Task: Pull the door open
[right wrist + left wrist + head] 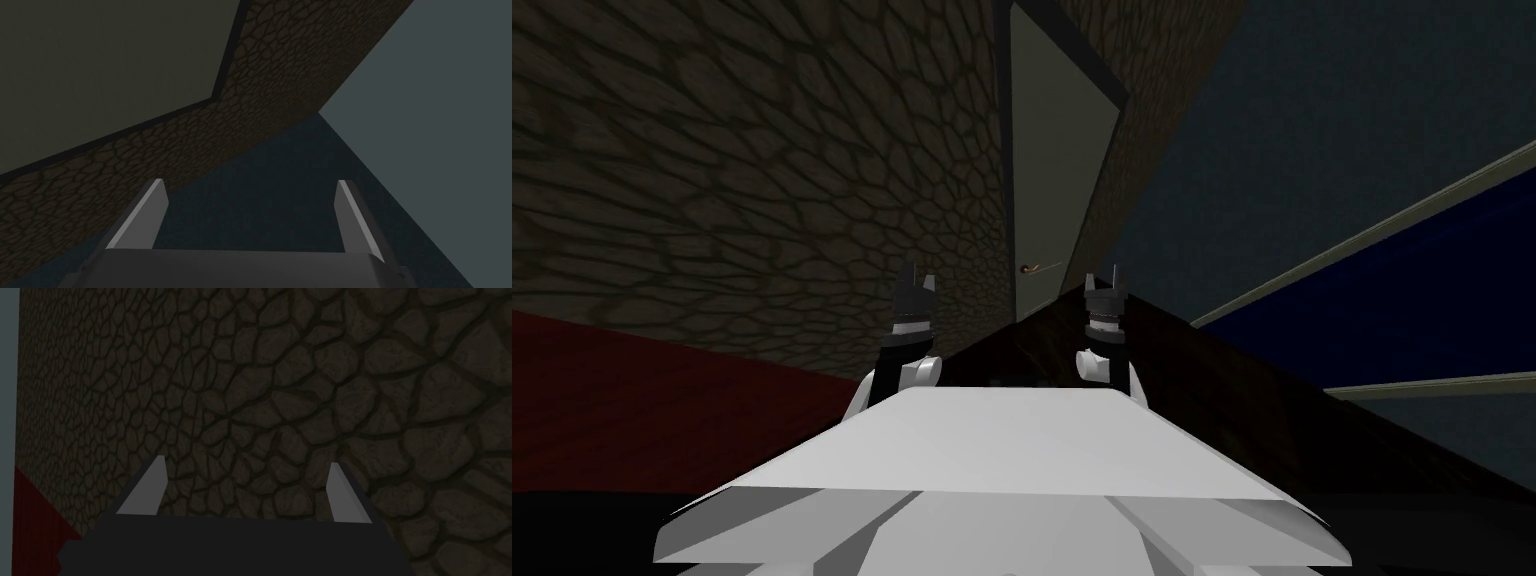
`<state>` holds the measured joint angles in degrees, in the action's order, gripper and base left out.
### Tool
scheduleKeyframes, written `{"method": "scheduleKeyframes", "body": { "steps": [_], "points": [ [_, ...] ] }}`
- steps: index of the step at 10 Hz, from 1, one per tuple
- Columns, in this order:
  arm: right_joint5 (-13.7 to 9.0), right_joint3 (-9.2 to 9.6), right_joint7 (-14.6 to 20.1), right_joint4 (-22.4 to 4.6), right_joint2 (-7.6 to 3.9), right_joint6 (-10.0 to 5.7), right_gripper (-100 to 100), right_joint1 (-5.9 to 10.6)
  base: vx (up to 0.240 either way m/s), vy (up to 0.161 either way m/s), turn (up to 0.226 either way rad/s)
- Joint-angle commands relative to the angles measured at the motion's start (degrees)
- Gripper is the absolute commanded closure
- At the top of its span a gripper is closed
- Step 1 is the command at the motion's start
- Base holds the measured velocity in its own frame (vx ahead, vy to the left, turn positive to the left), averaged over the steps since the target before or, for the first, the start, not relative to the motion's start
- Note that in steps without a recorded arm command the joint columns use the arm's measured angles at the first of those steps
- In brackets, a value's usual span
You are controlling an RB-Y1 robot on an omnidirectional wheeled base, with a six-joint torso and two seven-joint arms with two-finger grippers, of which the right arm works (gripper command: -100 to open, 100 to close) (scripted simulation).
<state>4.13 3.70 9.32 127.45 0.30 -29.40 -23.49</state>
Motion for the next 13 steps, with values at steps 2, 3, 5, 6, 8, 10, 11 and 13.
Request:
{"method": "scheduleKeyframes", "body": {
  "steps": [2, 3, 5, 6, 8, 10, 11, 13],
  "points": [
    [-0.3, -0.41, -0.2, -3.9, -0.71, -0.56, -100, 1.70, 0.053, -0.031, 0.070],
    [-0.5, -0.55, -0.3, -5.6, -1.15, -0.79, -100, 2.63, 0.059, -0.036, 0.199],
    [-0.7, -0.70, -0.4, -8.5, -1.59, -1.03, -100, 3.57, 0.051, -0.051, 0.128],
    [-0.9, -0.87, -0.5, -10.9, -2.07, -1.31, -100, 4.66, 0.051, -0.035, 0.095],
    [-1.1, -1.04, -0.6, -13.8, -2.54, -1.58, -100, 5.74, 0.054, -0.047, 0.134],
    [-1.5, -1.40, -0.9, -18.4, -3.52, -2.17, -100, 8.05, 0.058, -0.050, 0.169],
    [-1.5, -1.40, -0.9, -19.4, -3.52, -2.17, -100, 8.05, 0.062, -0.052, 0.087],
    [-1.8, -1.59, -1.0, -22.3, -4.01, -2.47, -100, 9.25, 0.042, -0.043, 0.096]
  ]
}}
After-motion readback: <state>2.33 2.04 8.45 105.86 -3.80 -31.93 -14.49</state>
